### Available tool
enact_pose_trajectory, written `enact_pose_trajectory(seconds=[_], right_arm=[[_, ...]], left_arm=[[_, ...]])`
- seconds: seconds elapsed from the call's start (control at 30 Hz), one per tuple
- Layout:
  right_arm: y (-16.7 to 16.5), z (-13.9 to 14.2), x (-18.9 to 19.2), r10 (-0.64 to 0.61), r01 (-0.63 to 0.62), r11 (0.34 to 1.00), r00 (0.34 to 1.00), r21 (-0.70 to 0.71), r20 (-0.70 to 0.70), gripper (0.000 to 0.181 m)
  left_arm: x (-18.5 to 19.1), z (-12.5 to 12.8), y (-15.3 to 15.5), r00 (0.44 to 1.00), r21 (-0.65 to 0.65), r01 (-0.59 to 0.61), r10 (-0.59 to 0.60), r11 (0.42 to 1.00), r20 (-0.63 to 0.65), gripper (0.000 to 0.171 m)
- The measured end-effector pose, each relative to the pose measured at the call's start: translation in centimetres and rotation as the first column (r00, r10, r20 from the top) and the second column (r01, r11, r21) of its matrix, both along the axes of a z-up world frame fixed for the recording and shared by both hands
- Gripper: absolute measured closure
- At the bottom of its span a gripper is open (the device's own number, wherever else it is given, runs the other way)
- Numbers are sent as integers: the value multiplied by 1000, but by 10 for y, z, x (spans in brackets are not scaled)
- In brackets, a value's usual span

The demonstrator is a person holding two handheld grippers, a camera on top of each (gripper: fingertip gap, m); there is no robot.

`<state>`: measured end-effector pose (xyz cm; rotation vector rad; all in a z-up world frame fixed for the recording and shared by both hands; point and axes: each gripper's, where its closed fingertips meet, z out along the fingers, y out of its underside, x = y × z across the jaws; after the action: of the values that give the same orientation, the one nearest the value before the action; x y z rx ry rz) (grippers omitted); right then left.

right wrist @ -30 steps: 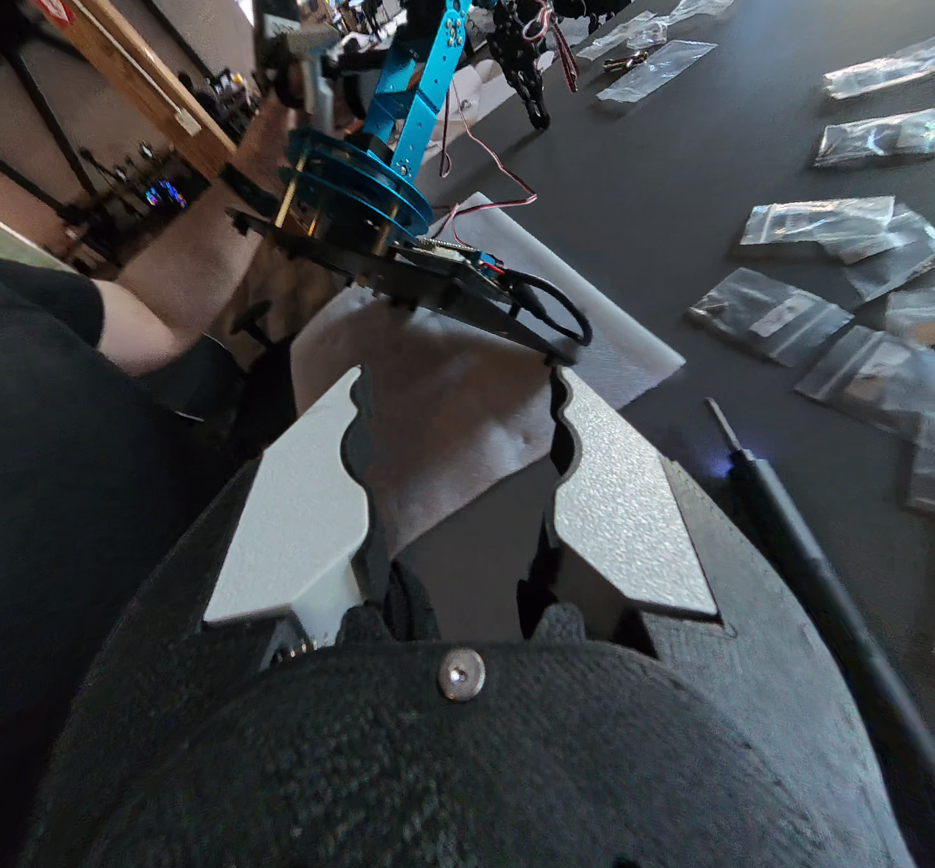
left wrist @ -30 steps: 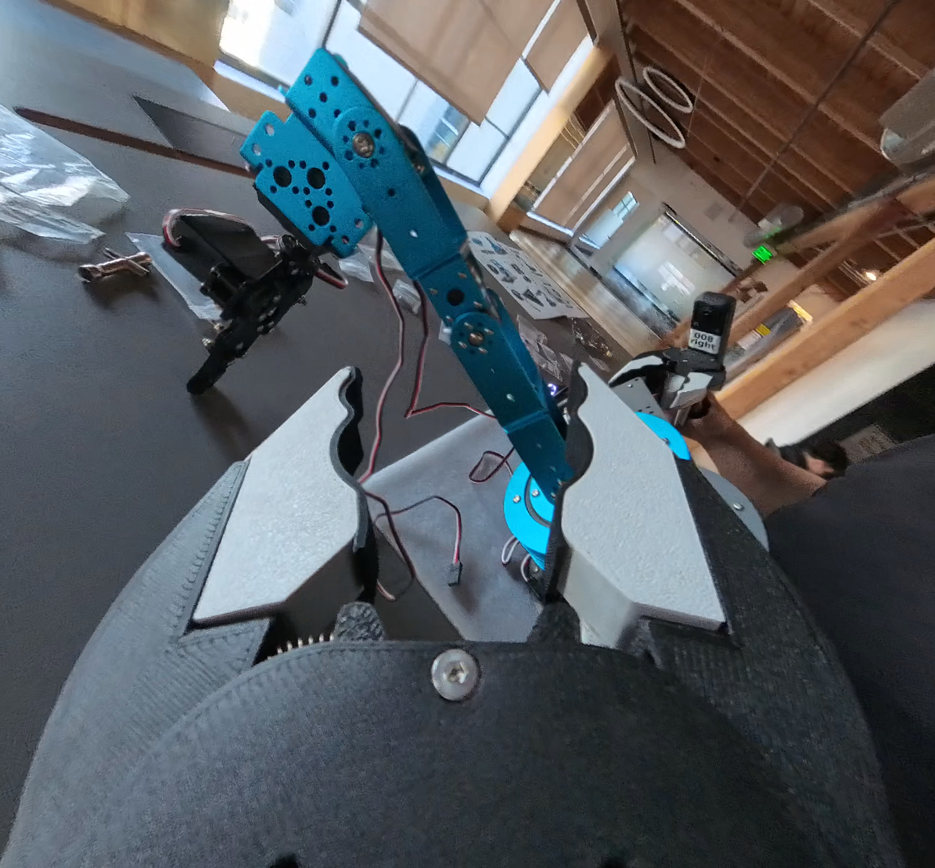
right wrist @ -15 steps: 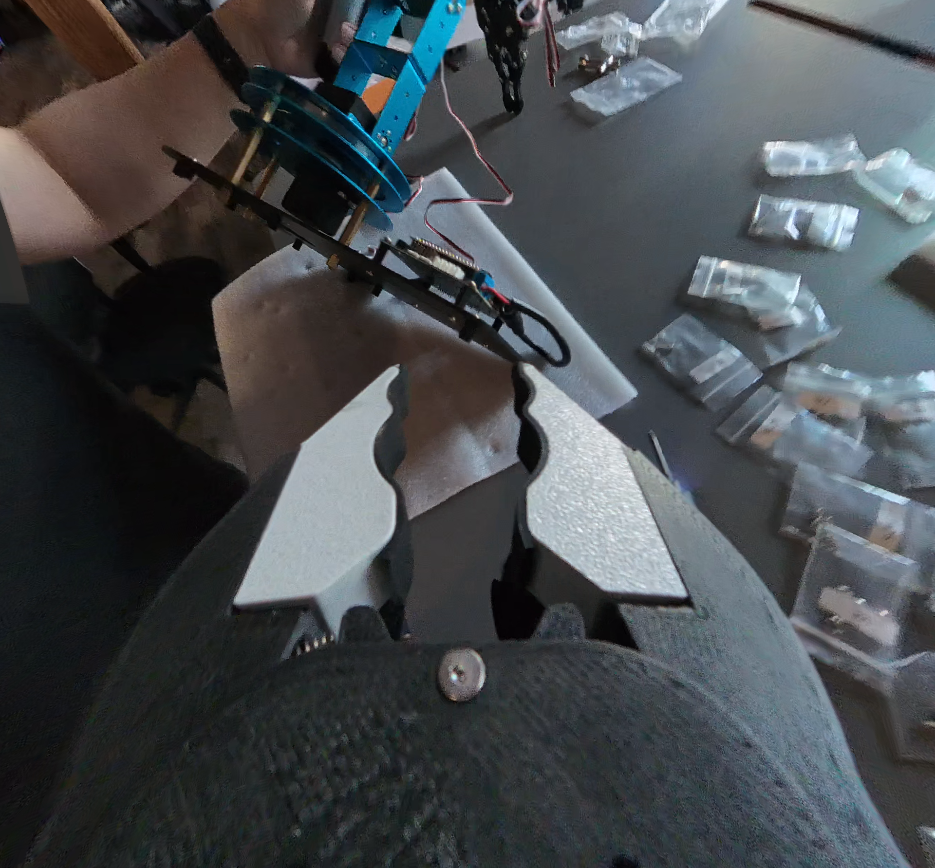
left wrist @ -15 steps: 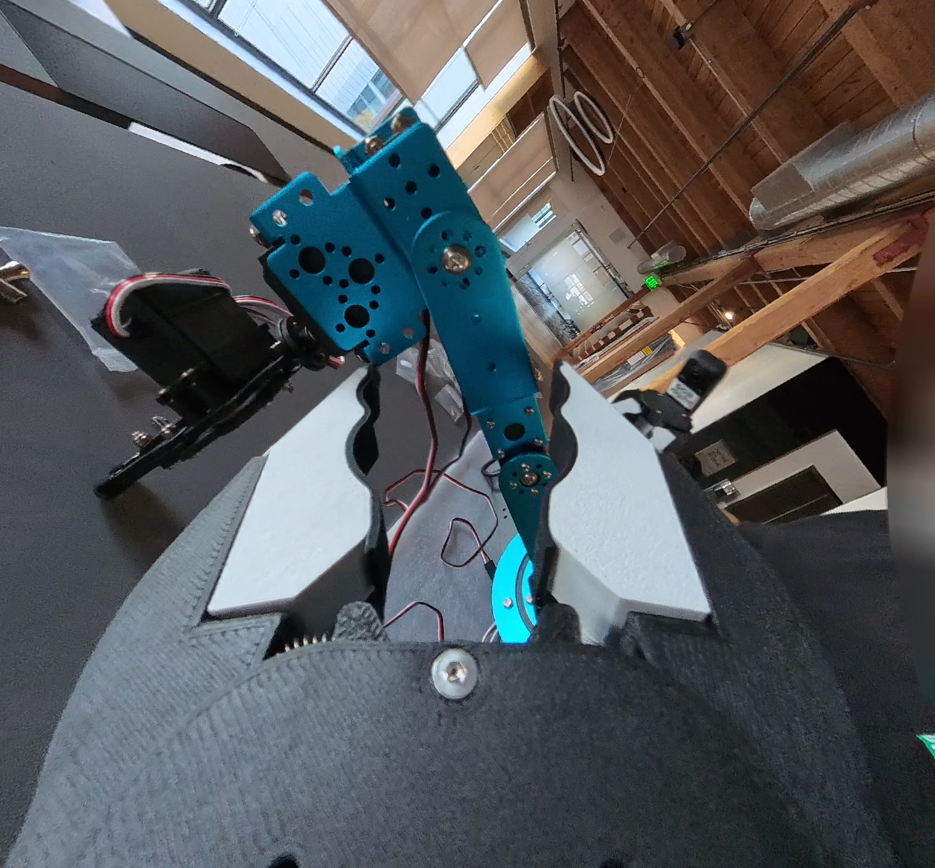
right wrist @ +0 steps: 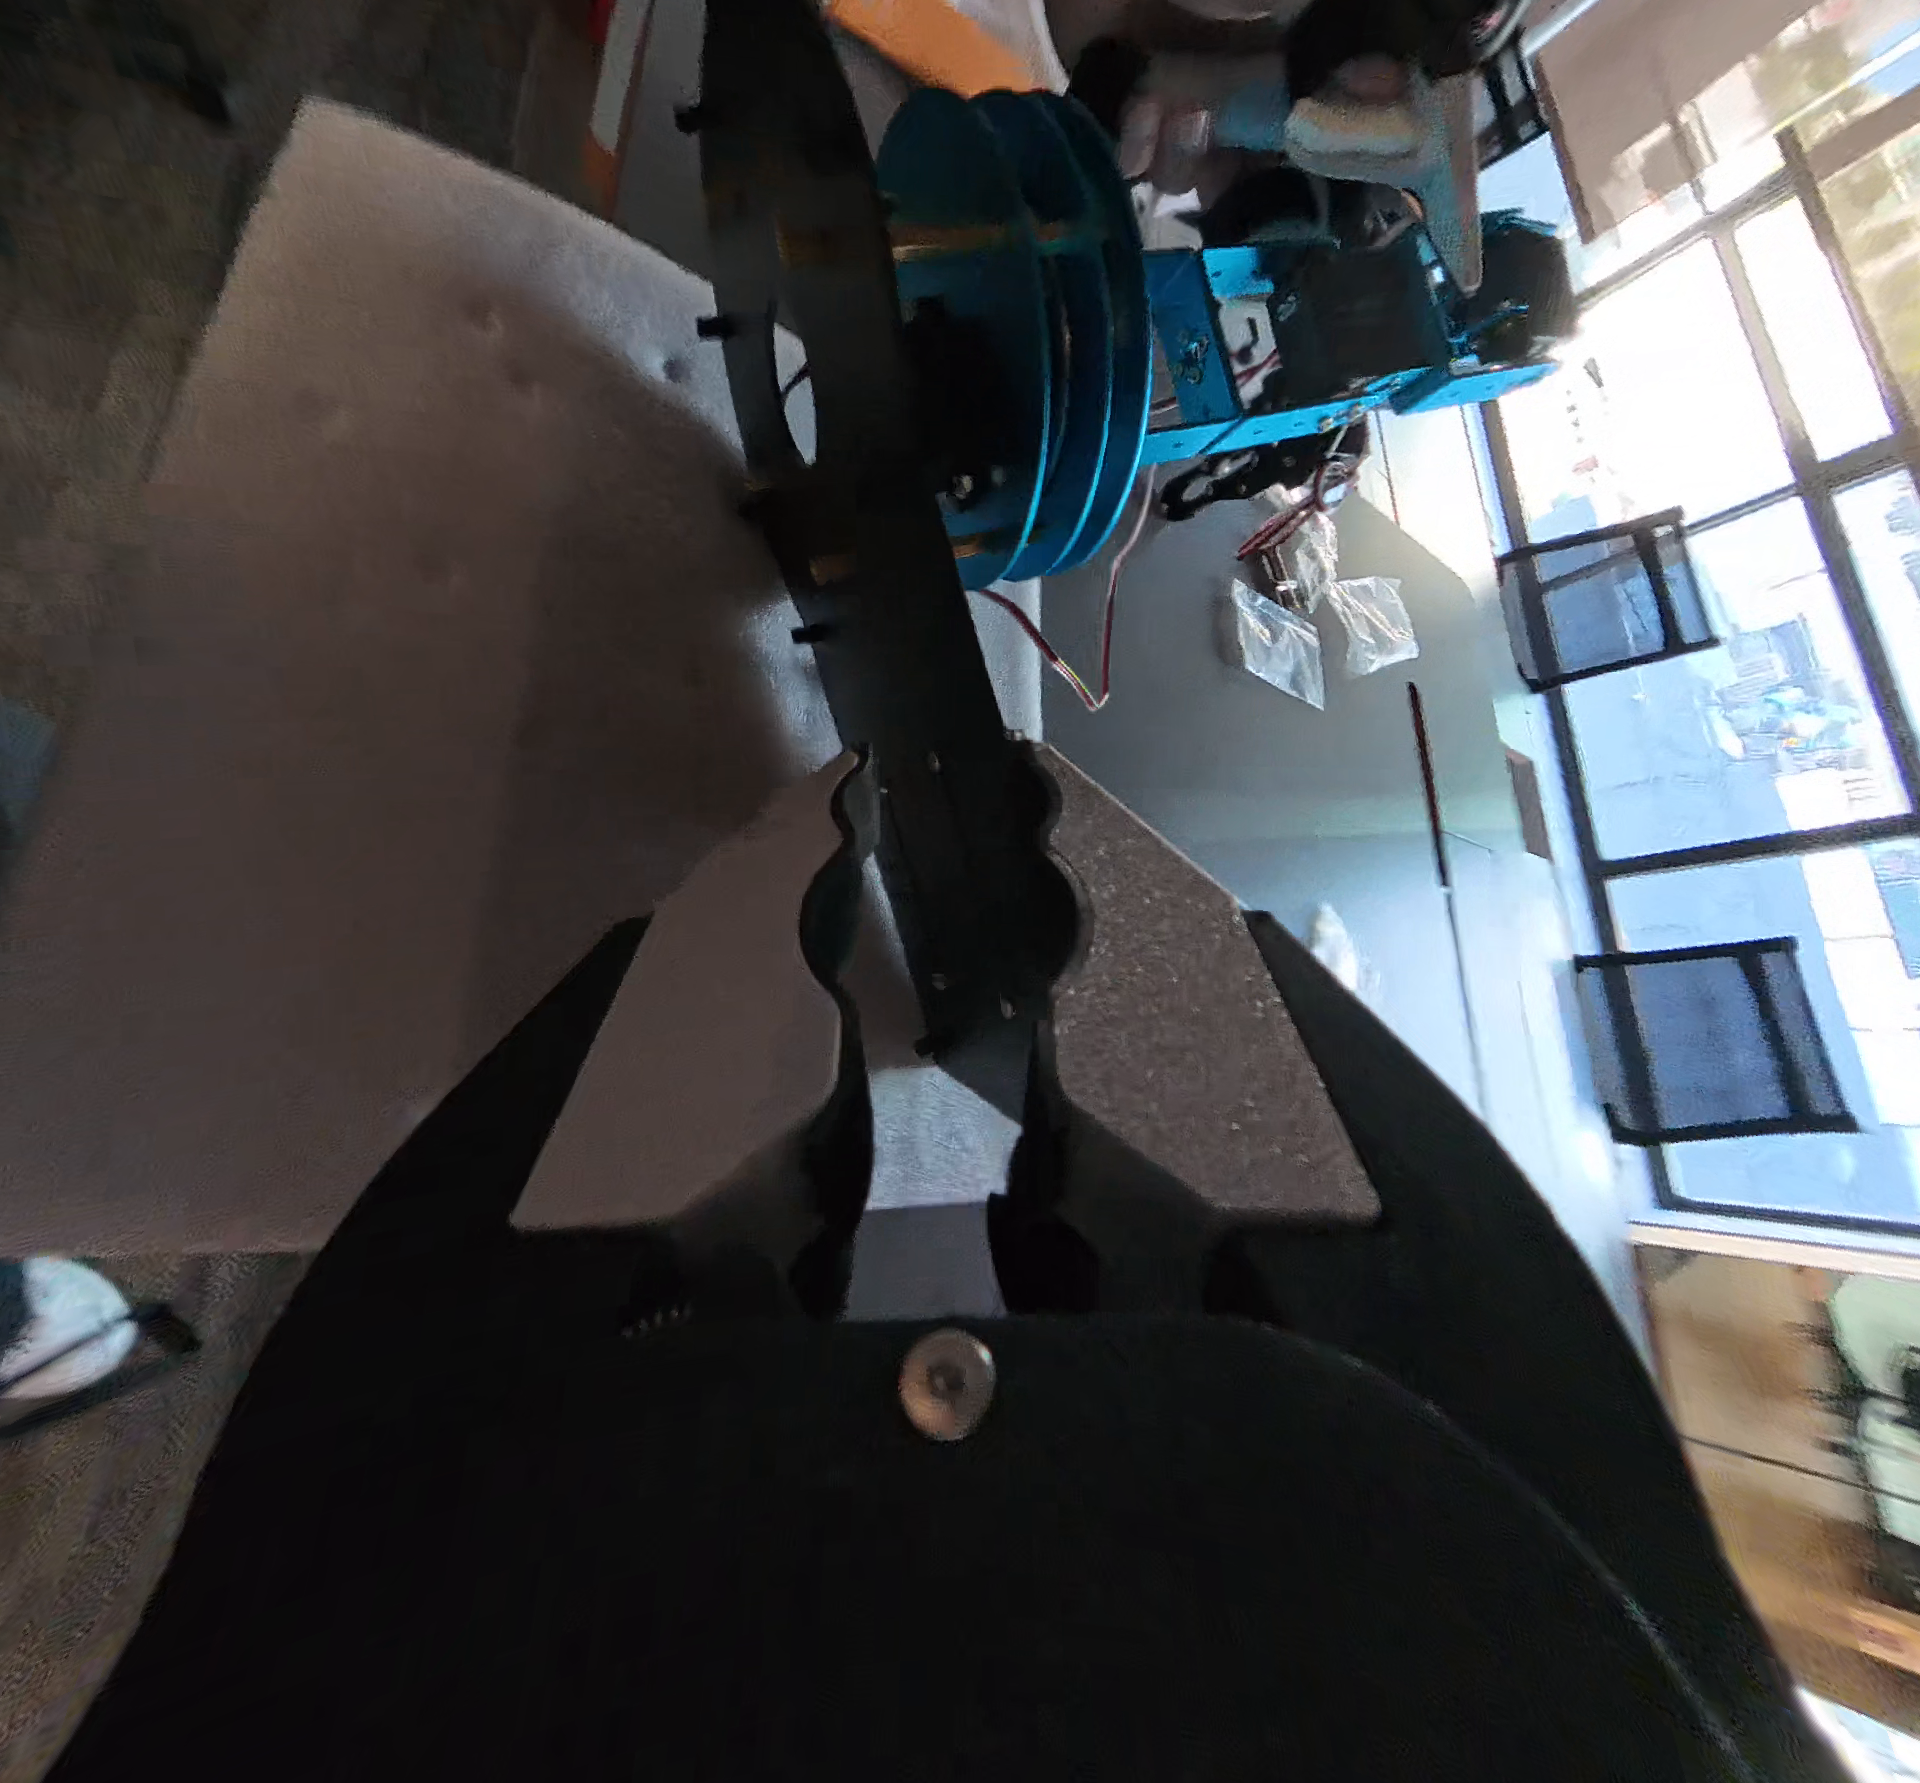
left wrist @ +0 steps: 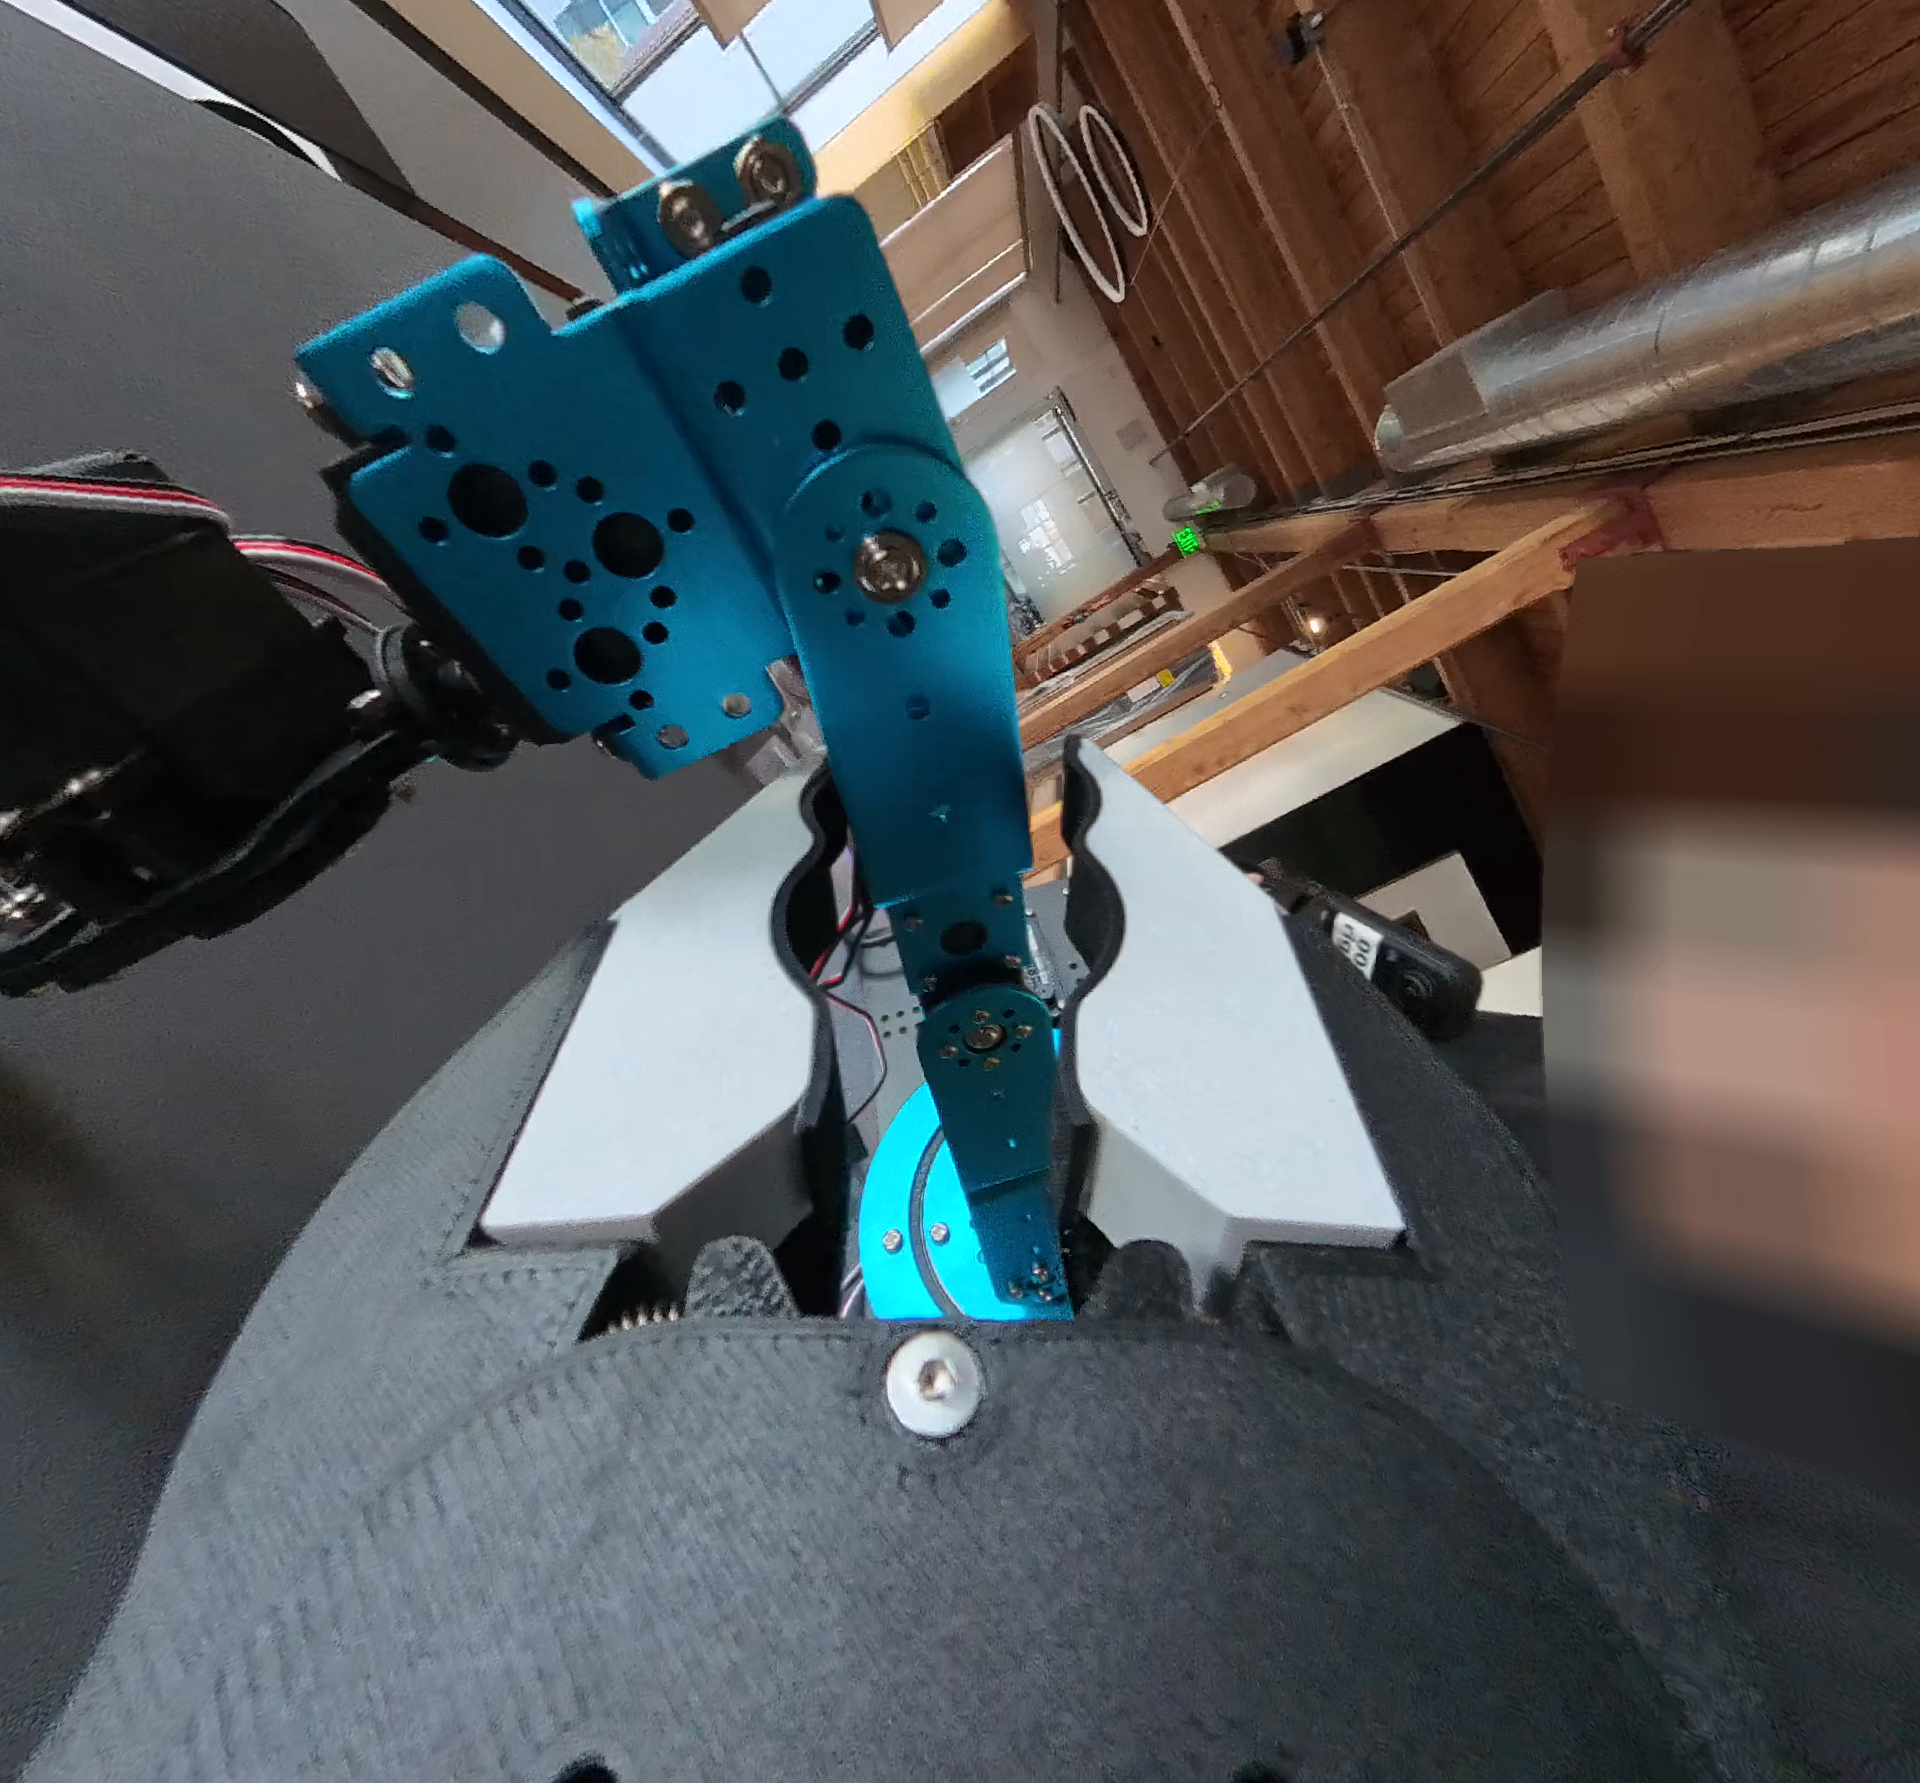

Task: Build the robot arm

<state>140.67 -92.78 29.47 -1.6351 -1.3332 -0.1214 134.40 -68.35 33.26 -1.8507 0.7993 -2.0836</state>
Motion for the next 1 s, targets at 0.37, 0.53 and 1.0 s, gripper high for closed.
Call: enact_pose_trajectory(seconds=[0.37,0.53,1.0], right_arm=[[17,-8,9,53,-46,999,944,-29,327,172],[17,-1,8,70,-74,997,928,-1,365,165],[18,-15,14,1,21,998,940,-58,342,173]], left_arm=[[3,-7,2,993,78,-12,21,997,-117,143],[3,-7,1,994,75,-10,18,997,-112,144],[5,-8,2,992,60,14,-6,998,-128,144]])
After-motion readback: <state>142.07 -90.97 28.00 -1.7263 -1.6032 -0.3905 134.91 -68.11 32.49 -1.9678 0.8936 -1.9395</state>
